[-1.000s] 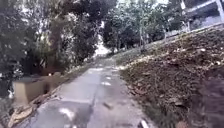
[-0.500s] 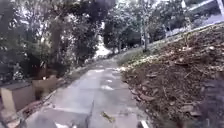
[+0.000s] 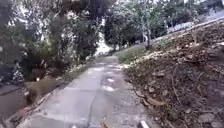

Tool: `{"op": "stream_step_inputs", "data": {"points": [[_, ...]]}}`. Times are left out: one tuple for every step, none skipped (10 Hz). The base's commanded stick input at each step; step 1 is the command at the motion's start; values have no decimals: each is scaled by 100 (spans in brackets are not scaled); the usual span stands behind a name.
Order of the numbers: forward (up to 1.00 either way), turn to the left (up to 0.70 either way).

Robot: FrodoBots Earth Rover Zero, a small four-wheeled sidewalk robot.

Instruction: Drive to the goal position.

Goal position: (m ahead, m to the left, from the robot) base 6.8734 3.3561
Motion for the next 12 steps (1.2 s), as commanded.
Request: {"op": "stream_step_inputs", "data": {"points": [[50,0],[50,0],[50,0],[50,0],[50,0],[50,0],[50,0],[50,0],[50,0],[50,0],[50,0],[50,0]]}}
